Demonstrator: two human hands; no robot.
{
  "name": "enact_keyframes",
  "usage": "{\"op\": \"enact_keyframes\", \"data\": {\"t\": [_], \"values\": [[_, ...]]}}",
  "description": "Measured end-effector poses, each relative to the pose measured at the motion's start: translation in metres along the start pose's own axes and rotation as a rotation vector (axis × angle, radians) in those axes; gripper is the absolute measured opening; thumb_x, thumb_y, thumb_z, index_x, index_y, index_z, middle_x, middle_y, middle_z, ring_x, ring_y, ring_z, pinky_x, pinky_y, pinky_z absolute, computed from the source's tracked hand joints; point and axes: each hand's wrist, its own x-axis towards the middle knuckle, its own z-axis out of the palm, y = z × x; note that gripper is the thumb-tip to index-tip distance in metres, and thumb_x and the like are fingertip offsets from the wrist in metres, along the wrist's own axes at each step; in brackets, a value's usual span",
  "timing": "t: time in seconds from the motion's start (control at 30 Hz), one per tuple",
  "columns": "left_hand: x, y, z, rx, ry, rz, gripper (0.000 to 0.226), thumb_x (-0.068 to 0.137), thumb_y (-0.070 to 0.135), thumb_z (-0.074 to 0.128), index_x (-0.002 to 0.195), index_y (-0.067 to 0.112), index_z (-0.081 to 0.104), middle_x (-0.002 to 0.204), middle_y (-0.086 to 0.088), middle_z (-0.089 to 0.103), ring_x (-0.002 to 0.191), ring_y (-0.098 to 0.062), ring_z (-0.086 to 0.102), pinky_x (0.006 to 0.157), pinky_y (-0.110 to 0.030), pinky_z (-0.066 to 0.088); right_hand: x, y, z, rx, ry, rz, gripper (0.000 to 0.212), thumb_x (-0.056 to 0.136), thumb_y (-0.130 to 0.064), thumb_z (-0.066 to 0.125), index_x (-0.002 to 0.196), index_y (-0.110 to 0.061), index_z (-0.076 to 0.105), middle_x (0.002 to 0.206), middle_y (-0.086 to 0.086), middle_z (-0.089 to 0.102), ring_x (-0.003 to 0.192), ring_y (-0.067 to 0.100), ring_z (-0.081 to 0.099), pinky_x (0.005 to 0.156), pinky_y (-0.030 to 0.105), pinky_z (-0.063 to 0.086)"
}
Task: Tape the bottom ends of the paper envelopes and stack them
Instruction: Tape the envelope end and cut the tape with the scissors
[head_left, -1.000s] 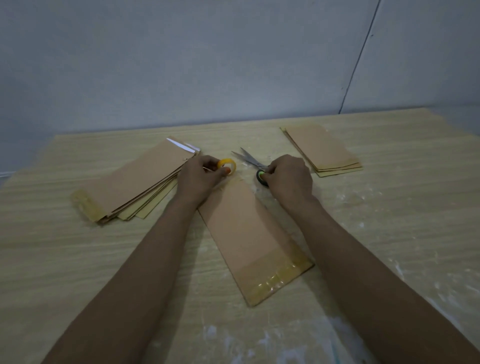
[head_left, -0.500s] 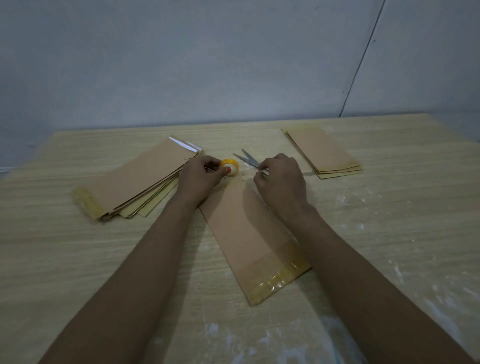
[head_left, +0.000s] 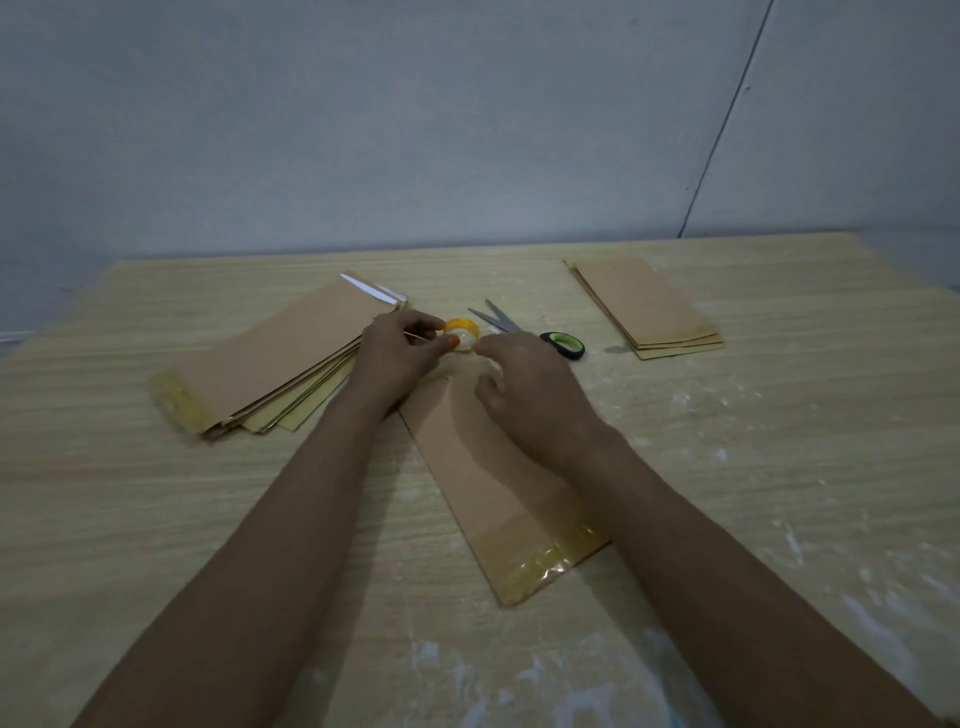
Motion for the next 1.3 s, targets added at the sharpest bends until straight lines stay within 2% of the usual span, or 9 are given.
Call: {"op": "enact_keyframes", "data": {"t": [0.07,0.2,0.33,0.5,0.6,0.73,0.97,1.17,1.3], "values": [[-0.001,-0.001,-0.004,-0.004,-0.021,0.01,0.023,0.08,0.02,0.082,0.101,0.012,0.075,0.085,-0.004,0.069,0.067,-0.003,0.059,0.059,-0.005,0.044,-0.002,-0.006,0.008,-0.053,-0.115,-0.053,0.049,0.091,-0.016,0.054,0.139,-0.007,0.053,0.141,0.011,0.054,0.13,0.026,0.046,0.107,0.032,0.032],[-0.004,-0.006,-0.009,-0.052,-0.058,0.03,0.029,0.079,0.013,0.083,0.106,0.007,0.074,0.091,-0.008,0.068,0.07,-0.004,0.058,0.065,-0.01,0.047,-0.002,-0.011,0.016,-0.197,-0.216,-0.042,0.05,0.099,-0.027,0.041,0.147,-0.012,0.042,0.153,0.007,0.041,0.138,0.025,0.038,0.107,0.043,0.033],[-0.007,-0.007,-0.014,-0.094,-0.085,0.032,0.03,0.078,0.004,0.081,0.107,0.004,0.073,0.09,-0.008,0.065,0.076,-0.011,0.058,0.068,-0.015,0.05,-0.005,-0.013,0.019,-0.295,-0.249,-0.076,0.046,0.104,-0.034,0.031,0.15,-0.025,0.037,0.154,0.005,0.039,0.142,0.023,0.034,0.103,0.045,0.031],[-0.013,-0.012,-0.024,-0.117,-0.058,0.053,0.021,0.082,0.001,0.077,0.096,0.017,0.072,0.083,-0.002,0.065,0.071,-0.01,0.056,0.069,-0.021,0.049,-0.005,-0.018,0.019,-0.316,-0.298,-0.038,0.047,0.104,-0.042,0.025,0.15,-0.038,0.032,0.154,0.007,0.034,0.143,0.023,0.029,0.104,0.052,0.029],[-0.02,-0.016,-0.033,-0.127,-0.061,0.047,0.023,0.082,-0.002,0.075,0.098,0.015,0.073,0.085,-0.003,0.065,0.068,-0.005,0.058,0.068,-0.017,0.049,-0.004,-0.024,0.019,-0.306,-0.338,-0.01,0.047,0.103,-0.045,0.025,0.15,-0.043,0.03,0.155,0.011,0.03,0.145,0.026,0.025,0.108,0.056,0.025],[-0.031,-0.018,-0.043,-0.109,-0.116,0.052,0.035,0.076,-0.012,0.074,0.103,0.009,0.071,0.09,-0.008,0.065,0.07,0.0,0.061,0.073,-0.014,0.052,-0.002,-0.027,0.021,-0.316,-0.359,0.008,0.049,0.101,-0.045,0.026,0.15,-0.044,0.028,0.156,0.014,0.029,0.145,0.029,0.024,0.108,0.059,0.023],[-0.04,-0.019,-0.054,-0.14,-0.167,0.044,0.037,0.077,-0.016,0.073,0.106,0.006,0.068,0.09,-0.007,0.066,0.075,0.006,0.064,0.073,-0.01,0.05,-0.004,-0.032,0.022,-0.324,-0.365,0.009,0.049,0.102,-0.044,0.026,0.151,-0.045,0.025,0.156,0.018,0.026,0.146,0.036,0.02,0.11,0.06,0.02],[-0.041,-0.017,-0.057,-0.117,-0.179,0.066,0.037,0.079,-0.018,0.069,0.107,0.006,0.067,0.093,-0.011,0.066,0.078,0.005,0.064,0.075,-0.01,0.05,-0.002,-0.035,0.022,-0.362,-0.432,0.011,0.05,0.103,-0.045,0.023,0.153,-0.047,0.018,0.16,0.019,0.017,0.147,0.043,0.013,0.112,0.061,0.016],[-0.044,-0.02,-0.051,0.083,-0.108,0.171,0.028,0.085,-0.004,0.069,0.108,0.012,0.071,0.101,-0.01,0.064,0.092,-0.01,0.062,0.08,-0.005,0.044,-0.006,-0.033,0.024,-0.372,-0.401,-0.003,0.051,0.103,-0.045,0.024,0.153,-0.045,0.019,0.16,0.018,0.019,0.147,0.04,0.016,0.111,0.06,0.019]]}}
